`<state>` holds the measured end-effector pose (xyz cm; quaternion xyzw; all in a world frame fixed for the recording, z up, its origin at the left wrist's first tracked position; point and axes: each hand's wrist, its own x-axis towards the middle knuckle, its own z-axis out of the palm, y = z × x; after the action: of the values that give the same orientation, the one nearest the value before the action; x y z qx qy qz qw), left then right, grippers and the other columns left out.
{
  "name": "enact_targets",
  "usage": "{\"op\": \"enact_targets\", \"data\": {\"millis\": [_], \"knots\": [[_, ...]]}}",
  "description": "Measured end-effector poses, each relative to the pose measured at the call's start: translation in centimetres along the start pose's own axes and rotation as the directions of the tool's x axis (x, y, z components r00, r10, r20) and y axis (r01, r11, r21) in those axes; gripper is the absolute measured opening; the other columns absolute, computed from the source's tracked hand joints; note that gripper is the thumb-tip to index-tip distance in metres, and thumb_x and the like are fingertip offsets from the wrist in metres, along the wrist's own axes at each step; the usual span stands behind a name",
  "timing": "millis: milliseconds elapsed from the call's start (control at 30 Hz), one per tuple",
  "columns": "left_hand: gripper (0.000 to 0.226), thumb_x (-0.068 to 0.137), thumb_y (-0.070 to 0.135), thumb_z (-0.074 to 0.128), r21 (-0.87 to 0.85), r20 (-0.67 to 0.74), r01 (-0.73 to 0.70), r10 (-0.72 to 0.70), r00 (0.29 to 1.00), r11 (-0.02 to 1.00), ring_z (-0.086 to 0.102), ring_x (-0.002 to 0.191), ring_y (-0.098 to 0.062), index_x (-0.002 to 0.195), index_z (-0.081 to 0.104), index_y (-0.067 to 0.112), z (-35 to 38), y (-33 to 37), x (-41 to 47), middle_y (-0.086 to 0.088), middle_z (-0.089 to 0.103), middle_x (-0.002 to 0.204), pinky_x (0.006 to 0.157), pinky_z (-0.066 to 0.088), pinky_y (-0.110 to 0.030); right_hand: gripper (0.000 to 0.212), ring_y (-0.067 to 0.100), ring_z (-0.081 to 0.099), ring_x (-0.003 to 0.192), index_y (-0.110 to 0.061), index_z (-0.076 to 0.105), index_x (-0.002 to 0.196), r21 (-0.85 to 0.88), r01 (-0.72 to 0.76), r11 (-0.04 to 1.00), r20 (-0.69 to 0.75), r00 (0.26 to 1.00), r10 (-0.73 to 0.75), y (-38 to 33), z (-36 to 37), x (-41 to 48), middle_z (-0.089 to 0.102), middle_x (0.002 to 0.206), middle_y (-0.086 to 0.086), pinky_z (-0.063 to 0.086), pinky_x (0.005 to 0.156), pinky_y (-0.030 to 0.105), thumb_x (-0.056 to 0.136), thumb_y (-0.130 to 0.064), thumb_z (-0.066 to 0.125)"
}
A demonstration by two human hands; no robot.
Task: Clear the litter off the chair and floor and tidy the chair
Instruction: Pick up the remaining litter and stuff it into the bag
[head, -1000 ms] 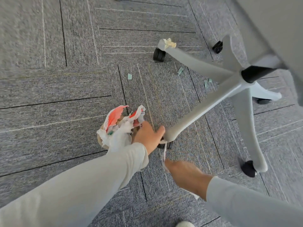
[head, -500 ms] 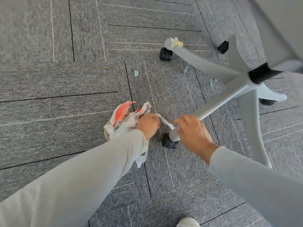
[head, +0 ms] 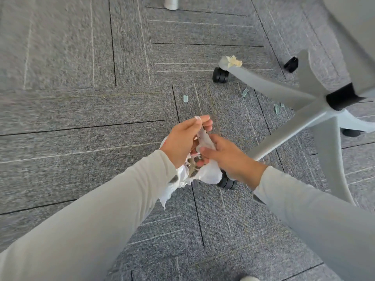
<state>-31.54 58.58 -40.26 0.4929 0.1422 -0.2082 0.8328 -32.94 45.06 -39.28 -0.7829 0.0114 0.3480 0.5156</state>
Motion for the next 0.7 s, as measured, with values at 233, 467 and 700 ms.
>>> {"op": "enact_targets", "data": {"millis": [233, 467, 700], "knots": [[0.023, 0.076, 0.032, 0.072, 0.531, -0.427, 0.272, -0.024, 0.904, 0.803, 0.057, 0.039, -0.012, 0.069, 0.067, 0.011, -7.1, -1.0, -1.7, 0.004, 0.066, 0.049, 0.037, 0.047, -0.022, 0.017, 0.006, 0.046, 0.045, -0.015, 0.062, 0.098, 0.013, -0.062, 0.998, -0.155, 0.986, 0.063, -0.8, -0.1, 2.0, 0.054, 0.053, -0.006, 0.049, 0.052, 0.02, 0.093, -0.014, 0.046], [0.024, 0.075, 0.019, 0.067, 0.884, -0.302, 0.195, 0.202, 0.932, 0.425, 0.059, 0.083, -0.02, 0.093, 0.052, 0.025, -8.4, -3.9, -3.0, 0.001, 0.061, 0.091, 0.063, 0.052, -0.027, 0.024, 0.007, 0.055, 0.08, -0.027, 0.058, 0.102, -0.528, 0.036, 0.849, -0.166, 0.975, -0.145, -0.5, 5.4, 2.8, 0.063, 0.104, 0.0, 0.049, 0.071, 0.027, 0.091, -0.017, 0.039], [0.042, 0.084, 0.038, 0.058, 0.868, -0.301, 0.343, -0.169, 0.939, 0.359, 0.056, 0.106, -0.032, 0.118, 0.047, 0.016, -9.5, -4.2, -2.0, -0.011, 0.034, 0.132, 0.094, 0.046, -0.041, 0.047, 0.03, 0.026, 0.124, -0.017, 0.031, 0.136, -0.969, 0.208, 0.13, 0.189, 0.972, -0.143, 3.2, 6.6, 3.3, 0.029, 0.145, 0.001, 0.024, 0.1, 0.045, 0.09, -0.027, 0.035]]}}
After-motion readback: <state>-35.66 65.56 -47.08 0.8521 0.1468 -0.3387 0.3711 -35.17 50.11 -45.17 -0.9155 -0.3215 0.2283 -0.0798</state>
